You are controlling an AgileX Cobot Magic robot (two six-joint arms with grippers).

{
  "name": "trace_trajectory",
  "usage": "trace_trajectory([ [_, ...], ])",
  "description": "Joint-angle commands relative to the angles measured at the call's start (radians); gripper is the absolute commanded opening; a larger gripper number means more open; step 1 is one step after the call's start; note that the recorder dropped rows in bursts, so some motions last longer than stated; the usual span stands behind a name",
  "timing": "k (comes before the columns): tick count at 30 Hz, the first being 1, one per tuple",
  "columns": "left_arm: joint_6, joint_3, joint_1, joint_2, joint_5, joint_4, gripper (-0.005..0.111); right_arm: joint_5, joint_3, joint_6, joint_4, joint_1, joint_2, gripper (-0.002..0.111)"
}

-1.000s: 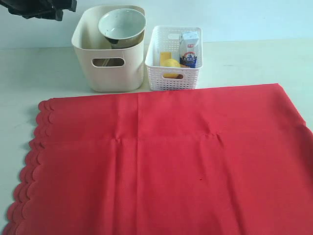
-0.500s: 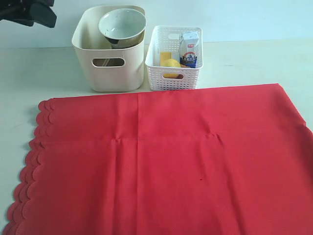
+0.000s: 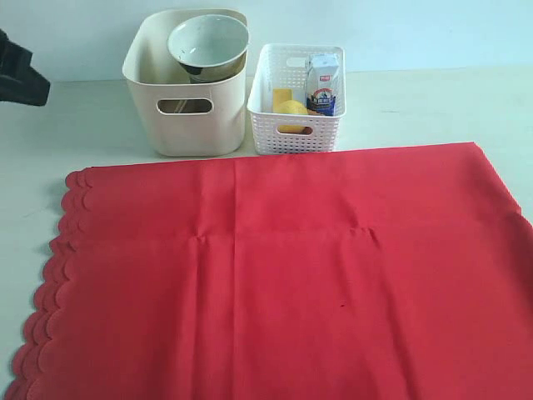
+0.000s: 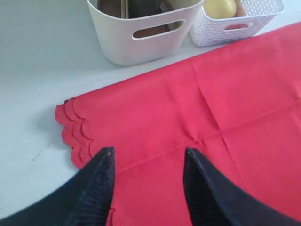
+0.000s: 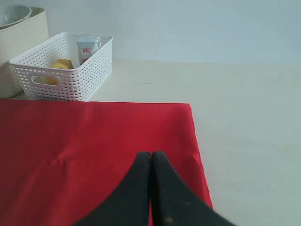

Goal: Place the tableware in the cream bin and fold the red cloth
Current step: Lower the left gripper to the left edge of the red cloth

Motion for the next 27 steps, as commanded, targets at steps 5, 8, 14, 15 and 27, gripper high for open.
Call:
trace_trajectory([
  [5,0.003,0.136,0.000,-0.104,-0.006,-0.026,0.046,-0.005,0.004,0.000,0.000,-0.004,-0.004,0.000],
  [8,0.003,0.178,0.000,-0.109,-0.006,-0.052,0.046,-0.005,0.002,0.000,0.000,-0.004,-0.004,0.000],
  [14,0.003,0.267,0.000,-0.109,-0.060,-0.086,0.046,-0.005,0.002,0.000,0.000,-0.004,-0.004,0.000],
  [15,0.003,0.284,0.000,-0.109,-0.078,-0.095,0.046,-0.005,0.002,0.000,0.000,-0.004,-0.004,0.000],
  [27,-0.019,0.368,0.002,-0.018,-0.246,-0.185,0.046,-0.001,-0.121,0.000,0.000,-0.004,0.053,0.000],
])
